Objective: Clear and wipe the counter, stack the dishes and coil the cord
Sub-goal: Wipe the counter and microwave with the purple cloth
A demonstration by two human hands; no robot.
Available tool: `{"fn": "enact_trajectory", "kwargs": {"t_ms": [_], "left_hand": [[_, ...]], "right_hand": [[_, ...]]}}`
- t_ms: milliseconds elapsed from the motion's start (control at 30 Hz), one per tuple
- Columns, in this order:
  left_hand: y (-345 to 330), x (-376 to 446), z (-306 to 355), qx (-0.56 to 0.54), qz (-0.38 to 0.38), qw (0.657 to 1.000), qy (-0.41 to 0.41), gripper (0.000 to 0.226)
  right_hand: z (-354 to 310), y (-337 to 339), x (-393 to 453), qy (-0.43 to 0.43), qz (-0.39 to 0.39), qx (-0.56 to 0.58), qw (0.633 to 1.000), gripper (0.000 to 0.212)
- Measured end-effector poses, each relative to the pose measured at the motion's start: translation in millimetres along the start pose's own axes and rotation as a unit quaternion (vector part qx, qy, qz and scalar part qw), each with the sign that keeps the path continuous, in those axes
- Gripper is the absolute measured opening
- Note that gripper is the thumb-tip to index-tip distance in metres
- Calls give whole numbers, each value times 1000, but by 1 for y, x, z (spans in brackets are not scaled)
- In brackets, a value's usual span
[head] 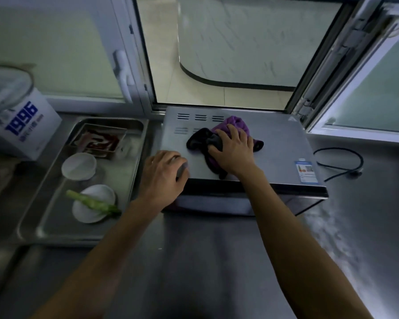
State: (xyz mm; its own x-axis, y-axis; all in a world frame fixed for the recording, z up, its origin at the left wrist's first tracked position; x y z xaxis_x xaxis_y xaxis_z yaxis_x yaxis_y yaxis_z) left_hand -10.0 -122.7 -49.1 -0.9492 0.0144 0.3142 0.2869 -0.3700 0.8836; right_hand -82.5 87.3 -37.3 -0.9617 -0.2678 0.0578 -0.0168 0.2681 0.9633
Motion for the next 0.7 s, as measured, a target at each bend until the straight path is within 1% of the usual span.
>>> {"fn": "enact_trajectory", "kwargs": {"t_ms": [200, 367, 500, 700], "left_hand": [[21, 7, -67, -20, 14, 1000, 14, 24], [33, 11, -91, -39, 2, 999, 12, 25], [35, 14, -93, -68, -4, 998, -7, 22], [24, 17, -73, -98, -32, 993, -64, 23]], "right_hand": [[-68, -23, 25, 9, 0, -3, 1000, 61], [-100, -34, 16, 13, 9, 1, 1000, 62], [-116, -39, -10, 3, 45, 1, 999, 60], [-117, -42, -63, -48, 114, -11, 992, 64]]}}
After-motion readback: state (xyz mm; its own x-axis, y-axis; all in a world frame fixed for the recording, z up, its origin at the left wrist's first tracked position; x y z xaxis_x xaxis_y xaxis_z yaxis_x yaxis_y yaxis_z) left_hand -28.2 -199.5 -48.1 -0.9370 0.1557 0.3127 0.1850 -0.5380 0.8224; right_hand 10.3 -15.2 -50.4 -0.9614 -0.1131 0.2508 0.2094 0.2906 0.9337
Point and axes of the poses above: each hand's wrist, its own x-axis towards the middle knuckle, its own y-axis out of the back of the hand, z = x × y, the point moved 1 cm from there along x, towards the middle knuckle, and after that the axes turned 13 degrees about y, right-handed, at the moved point
